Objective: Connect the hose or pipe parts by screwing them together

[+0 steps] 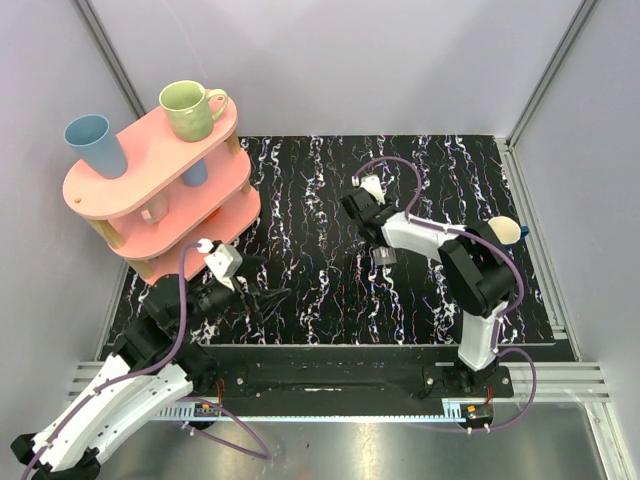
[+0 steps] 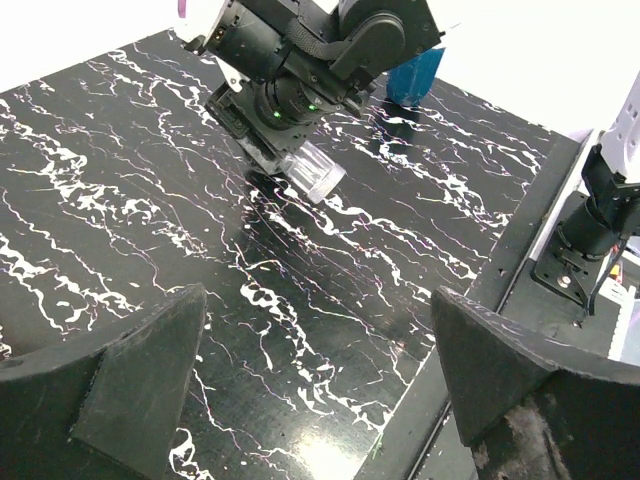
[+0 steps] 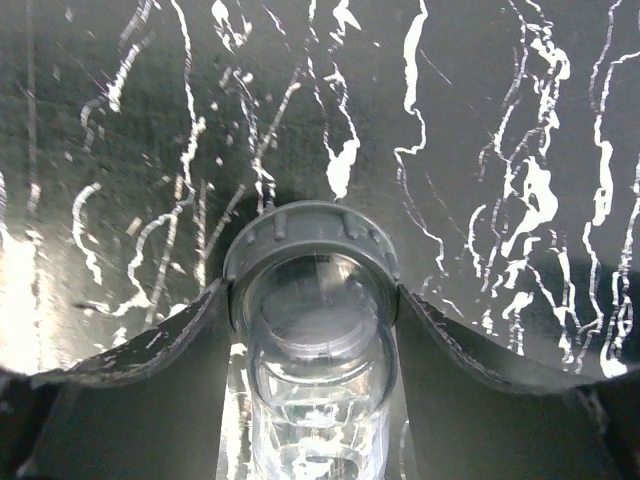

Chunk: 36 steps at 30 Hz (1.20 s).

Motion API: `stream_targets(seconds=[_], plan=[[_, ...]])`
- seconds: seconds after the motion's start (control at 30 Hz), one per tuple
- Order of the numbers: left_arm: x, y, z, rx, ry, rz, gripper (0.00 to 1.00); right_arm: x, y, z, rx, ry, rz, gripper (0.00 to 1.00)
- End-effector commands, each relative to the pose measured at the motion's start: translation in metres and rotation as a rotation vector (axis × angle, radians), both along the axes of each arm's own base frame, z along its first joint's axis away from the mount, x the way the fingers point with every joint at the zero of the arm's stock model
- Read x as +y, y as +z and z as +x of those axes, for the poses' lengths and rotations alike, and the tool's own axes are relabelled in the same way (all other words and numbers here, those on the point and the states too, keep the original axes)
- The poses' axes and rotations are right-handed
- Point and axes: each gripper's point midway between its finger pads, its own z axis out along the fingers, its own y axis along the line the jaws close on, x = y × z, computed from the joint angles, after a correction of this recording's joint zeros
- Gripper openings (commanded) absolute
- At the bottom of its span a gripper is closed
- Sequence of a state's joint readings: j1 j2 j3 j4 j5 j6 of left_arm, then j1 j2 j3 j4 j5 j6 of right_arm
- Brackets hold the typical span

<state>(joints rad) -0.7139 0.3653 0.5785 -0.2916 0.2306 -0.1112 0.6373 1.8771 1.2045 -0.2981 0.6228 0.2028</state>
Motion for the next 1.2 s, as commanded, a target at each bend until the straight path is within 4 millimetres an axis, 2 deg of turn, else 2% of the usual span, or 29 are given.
stream_targets(seconds=[0.0, 0.03, 0.1, 0.13, 0.2, 0.27, 0.3, 0.33, 0.4, 0.43, 0.5, 0.53, 0.6, 0.63, 0.7, 0.73, 0.8, 0.83, 0.87, 0.9, 0.93, 0.97, 1.0, 1.03, 1.1, 1.17], plan=[[0.006, 0.009, 0.010, -0.052, 0.055, -0.016, 0.99, 0.013, 0.012, 0.015, -0.035, -0.088, 0.089, 0.37], [0.005, 0.008, 0.009, -0.046, 0.054, -0.011, 0.99, 0.016, 0.015, 0.016, -0.039, -0.088, 0.111, 0.52], [0.005, 0.008, 0.010, -0.041, 0.054, -0.008, 0.99, 0.026, 0.022, 0.016, -0.034, -0.057, 0.154, 0.67], [0.004, 0.005, 0.011, -0.033, 0.054, -0.001, 0.99, 0.028, 0.031, 0.017, -0.042, -0.043, 0.168, 0.78], [0.004, 0.005, 0.011, -0.028, 0.052, 0.001, 0.99, 0.036, 0.044, 0.017, -0.045, -0.003, 0.210, 0.88], [0.003, 0.004, 0.011, -0.022, 0.051, 0.004, 0.99, 0.041, 0.065, 0.013, -0.059, 0.043, 0.246, 1.00], [0.003, 0.004, 0.011, -0.020, 0.051, 0.007, 0.99, 0.040, 0.073, 0.010, -0.067, 0.052, 0.256, 1.00], [0.004, 0.004, 0.012, -0.019, 0.057, 0.006, 0.99, 0.040, 0.091, 0.007, -0.095, 0.068, 0.279, 1.00], [0.005, 0.003, 0.013, -0.019, 0.067, 0.012, 0.99, 0.041, 0.104, -0.004, -0.089, 0.098, 0.315, 1.00], [0.006, 0.004, 0.014, -0.020, 0.072, 0.011, 0.99, 0.041, 0.122, -0.010, -0.109, 0.121, 0.349, 1.00], [0.007, 0.003, 0.015, -0.018, 0.079, 0.014, 0.99, 0.048, 0.128, -0.027, -0.067, 0.181, 0.403, 1.00], [0.007, 0.003, 0.015, -0.019, 0.081, 0.015, 0.99, 0.048, 0.143, -0.035, -0.083, 0.191, 0.449, 1.00], [0.007, 0.003, 0.016, -0.020, 0.087, 0.015, 0.99, 0.049, 0.144, -0.054, -0.047, 0.213, 0.496, 1.00], [0.008, 0.002, 0.016, -0.017, 0.090, 0.017, 0.99, 0.046, 0.156, -0.062, -0.063, 0.208, 0.536, 1.00], [0.008, 0.001, 0.017, -0.014, 0.096, 0.021, 0.99, 0.041, 0.153, -0.080, -0.026, 0.199, 0.563, 1.00], [0.008, 0.001, 0.017, -0.012, 0.098, 0.023, 0.99, 0.039, 0.165, -0.090, -0.041, 0.212, 0.603, 1.00], [0.010, 0.001, 0.019, -0.013, 0.111, 0.024, 0.99, 0.040, 0.165, -0.110, -0.010, 0.248, 0.655, 1.00], [0.011, 0.001, 0.020, -0.013, 0.114, 0.024, 0.99, 0.036, 0.182, -0.119, -0.049, 0.244, 0.716, 1.00], [0.011, 0.002, 0.021, -0.014, 0.122, 0.022, 0.99, 0.034, 0.188, -0.124, -0.073, 0.240, 0.746, 1.00], [0.013, 0.004, 0.022, -0.017, 0.134, 0.020, 0.99, 0.028, 0.181, -0.131, -0.075, 0.222, 0.758, 1.00], [0.015, 0.004, 0.022, -0.016, 0.144, 0.020, 0.99, 0.021, 0.194, -0.140, -0.127, 0.232, 0.791, 1.00], [0.017, 0.005, 0.023, -0.017, 0.154, 0.019, 0.99, 0.019, 0.198, -0.143, -0.157, 0.254, 0.799, 1.00], [0.020, 0.008, 0.026, -0.019, 0.182, 0.015, 0.99, 0.014, 0.190, -0.148, -0.159, 0.264, 0.786, 1.00], [0.023, 0.009, 0.027, -0.022, 0.198, 0.012, 0.99, 0.009, 0.200, -0.155, -0.200, 0.288, 0.795, 1.00], [0.028, 0.013, 0.028, -0.027, 0.227, 0.000, 0.99, 0.010, 0.199, -0.167, -0.193, 0.330, 0.824, 1.00], [0.035, 0.017, 0.030, -0.045, 0.263, -0.016, 0.99, 0.014, 0.212, -0.185, -0.206, 0.416, 0.878, 1.00]])
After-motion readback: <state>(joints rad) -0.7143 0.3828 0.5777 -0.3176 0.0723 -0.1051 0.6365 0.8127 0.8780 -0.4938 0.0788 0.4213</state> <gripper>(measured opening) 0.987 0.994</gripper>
